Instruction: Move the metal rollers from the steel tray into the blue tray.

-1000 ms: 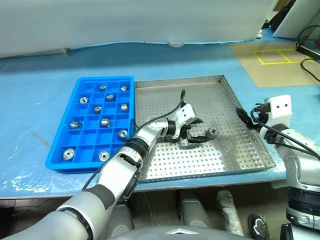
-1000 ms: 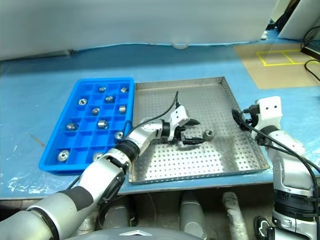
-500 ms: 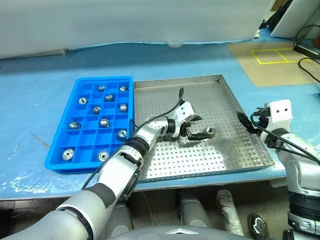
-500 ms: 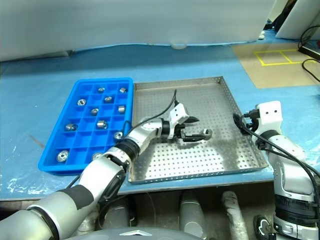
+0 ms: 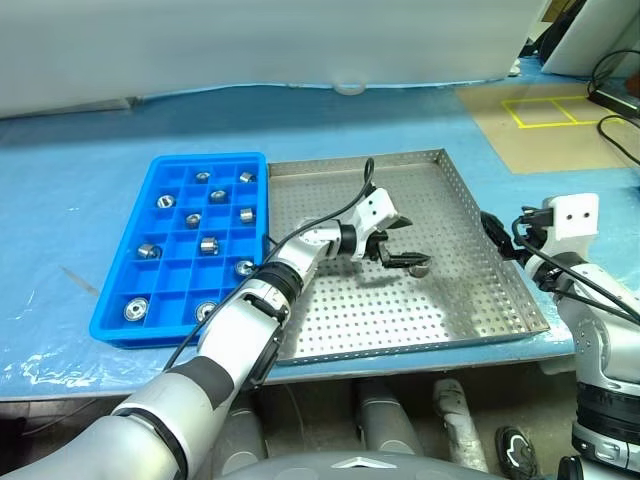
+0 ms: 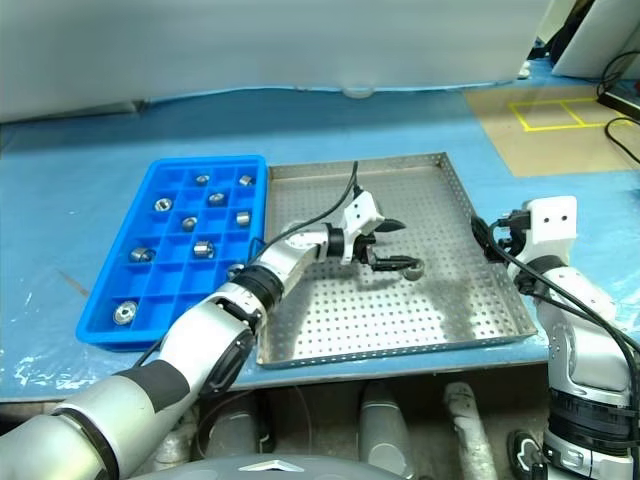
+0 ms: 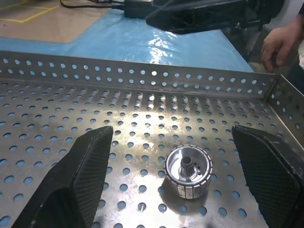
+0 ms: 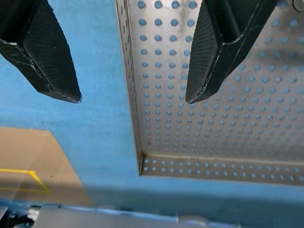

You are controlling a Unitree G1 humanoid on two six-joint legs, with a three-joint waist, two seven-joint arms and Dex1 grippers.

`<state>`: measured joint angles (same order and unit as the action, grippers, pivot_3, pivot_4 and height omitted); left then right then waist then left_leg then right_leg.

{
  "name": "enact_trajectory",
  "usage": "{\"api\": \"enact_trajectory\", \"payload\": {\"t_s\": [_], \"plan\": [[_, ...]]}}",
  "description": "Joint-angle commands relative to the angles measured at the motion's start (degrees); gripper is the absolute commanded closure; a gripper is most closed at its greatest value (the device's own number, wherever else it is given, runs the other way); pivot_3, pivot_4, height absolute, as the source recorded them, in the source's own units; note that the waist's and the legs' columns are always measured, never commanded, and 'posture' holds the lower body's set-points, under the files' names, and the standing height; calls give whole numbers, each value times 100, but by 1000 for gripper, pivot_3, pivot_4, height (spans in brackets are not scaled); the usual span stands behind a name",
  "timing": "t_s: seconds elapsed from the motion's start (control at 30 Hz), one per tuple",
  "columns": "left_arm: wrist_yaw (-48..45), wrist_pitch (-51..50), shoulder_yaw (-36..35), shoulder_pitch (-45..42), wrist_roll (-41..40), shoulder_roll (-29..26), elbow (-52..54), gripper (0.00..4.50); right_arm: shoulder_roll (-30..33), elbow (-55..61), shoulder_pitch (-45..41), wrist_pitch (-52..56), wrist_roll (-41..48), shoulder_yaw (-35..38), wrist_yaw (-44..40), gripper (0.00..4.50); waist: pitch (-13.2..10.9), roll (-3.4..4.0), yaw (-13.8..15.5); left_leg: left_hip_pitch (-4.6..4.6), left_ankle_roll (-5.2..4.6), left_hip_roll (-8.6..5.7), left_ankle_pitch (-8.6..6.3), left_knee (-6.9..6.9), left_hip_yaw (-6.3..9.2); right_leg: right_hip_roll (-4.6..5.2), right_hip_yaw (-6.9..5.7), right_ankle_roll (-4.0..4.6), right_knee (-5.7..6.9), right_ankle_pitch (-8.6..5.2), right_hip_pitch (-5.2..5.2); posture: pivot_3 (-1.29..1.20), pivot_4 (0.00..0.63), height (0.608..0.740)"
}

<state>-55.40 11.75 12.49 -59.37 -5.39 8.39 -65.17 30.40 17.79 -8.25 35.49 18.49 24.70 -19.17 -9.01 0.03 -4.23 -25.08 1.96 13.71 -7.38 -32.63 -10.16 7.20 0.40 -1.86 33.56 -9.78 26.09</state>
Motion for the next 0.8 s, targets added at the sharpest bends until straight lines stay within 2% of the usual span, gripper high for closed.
{"api": "enact_trajectory", "payload": {"t_s": [0.03,0.23,0.5,0.67,0.8], "plan": [[-204,8,-29,-218,-89,1107,44,246,-51,492,186,-23,121,339,171,827,0,0,-9,0,-1,0,0,0,-1,0,0,0,-2,0,0,-676,150,740],[-403,-6,41,-215,-30,1218,-66,246,-295,1080,762,64,123,508,511,827,0,0,-187,-8,-10,-2,-8,3,-7,2,0,-8,-26,-5,-2,-799,150,740],[-386,50,128,-286,103,1323,-272,246,-627,1954,1435,239,256,884,883,827,0,1,-911,-14,-13,-2,-23,1,-7,2,-8,-47,-56,-29,-10,-886,150,740],[309,-13,328,-275,514,1163,-447,246,-635,2062,1673,218,405,1161,888,827,0,0,-1326,-29,-20,-7,-50,-19,-2,12,-16,-61,-77,-37,-15,-889,150,740],[1012,-163,269,-263,674,1041,-546,246,-539,1899,1578,202,392,1116,845,827,2,3,-1579,-35,-18,-7,-64,-44,10,14,-26,-76,-77,-44,-26,-852,150,740]]}}
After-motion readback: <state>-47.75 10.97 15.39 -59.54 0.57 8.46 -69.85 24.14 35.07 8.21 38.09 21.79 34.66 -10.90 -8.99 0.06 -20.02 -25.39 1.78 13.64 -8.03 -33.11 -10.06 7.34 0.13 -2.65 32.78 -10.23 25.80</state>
